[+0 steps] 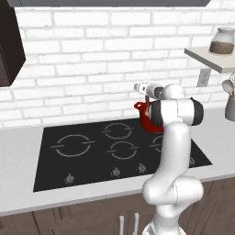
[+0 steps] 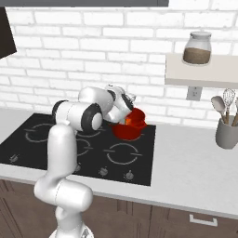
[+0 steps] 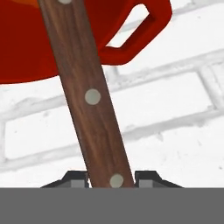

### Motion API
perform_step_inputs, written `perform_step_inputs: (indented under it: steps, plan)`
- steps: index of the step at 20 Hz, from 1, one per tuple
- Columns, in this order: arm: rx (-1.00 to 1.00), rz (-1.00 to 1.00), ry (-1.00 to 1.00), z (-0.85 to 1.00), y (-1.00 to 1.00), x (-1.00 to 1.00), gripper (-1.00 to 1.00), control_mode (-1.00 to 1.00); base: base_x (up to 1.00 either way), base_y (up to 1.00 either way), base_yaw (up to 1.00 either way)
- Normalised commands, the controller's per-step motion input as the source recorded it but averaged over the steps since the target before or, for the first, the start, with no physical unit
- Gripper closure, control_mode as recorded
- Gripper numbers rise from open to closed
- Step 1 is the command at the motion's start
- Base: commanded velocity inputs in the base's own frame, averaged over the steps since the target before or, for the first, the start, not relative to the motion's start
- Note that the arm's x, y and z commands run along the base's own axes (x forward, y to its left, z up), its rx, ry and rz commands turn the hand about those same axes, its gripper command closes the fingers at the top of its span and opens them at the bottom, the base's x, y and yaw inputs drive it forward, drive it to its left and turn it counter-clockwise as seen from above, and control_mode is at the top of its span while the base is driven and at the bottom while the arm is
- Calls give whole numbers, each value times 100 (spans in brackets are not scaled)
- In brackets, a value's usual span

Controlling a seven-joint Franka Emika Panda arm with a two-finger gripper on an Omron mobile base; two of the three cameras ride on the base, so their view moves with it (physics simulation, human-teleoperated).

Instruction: Put the squash and tomato in the pot. Retrieve the spatula and lightly stir the vegetables in the pot.

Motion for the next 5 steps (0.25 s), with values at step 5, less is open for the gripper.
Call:
perform_step_inputs:
  steps: [5]
  plan:
    - [-8, 0, 13, 61, -5, 0, 100, -100, 0, 0, 0]
